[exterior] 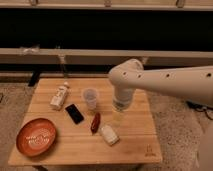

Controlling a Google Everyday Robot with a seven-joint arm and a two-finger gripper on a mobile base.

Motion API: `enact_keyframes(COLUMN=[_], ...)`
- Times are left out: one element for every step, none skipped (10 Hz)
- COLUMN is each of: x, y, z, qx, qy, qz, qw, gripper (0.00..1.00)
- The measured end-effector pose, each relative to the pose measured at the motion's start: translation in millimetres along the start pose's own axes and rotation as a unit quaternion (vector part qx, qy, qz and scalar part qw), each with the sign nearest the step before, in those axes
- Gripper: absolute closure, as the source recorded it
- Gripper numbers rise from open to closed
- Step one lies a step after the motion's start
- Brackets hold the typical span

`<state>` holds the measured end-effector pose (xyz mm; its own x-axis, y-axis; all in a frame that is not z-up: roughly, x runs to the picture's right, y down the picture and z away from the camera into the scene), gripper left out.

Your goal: Move the arm in a circular motion

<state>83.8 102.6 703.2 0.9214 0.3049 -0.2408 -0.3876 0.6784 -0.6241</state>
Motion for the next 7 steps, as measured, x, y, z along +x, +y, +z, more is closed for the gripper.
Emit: enact_keyframes(x=[2,-2,-10,-20,-30,-38,-43], y=[-24,-54,-73,-89,-100,-105,-106], z=[-7,-15,-20,-25,-30,-31,-31], qx=[0.003,0.006,0.008,0.01,0.012,0.013,0.014], qy=[-0.004,-0.007,-0.009,-0.01,-0.011,-0.013,-0.014], qz=[0.014,0.025,0.03,0.032,0.035,0.032,0.029], qw=[0.9999,0.9996,0.9995,0.9994,0.9993,0.9993,0.9994], gripper=[0.2,0.2,0.2,0.2,0.2,0.2,0.2])
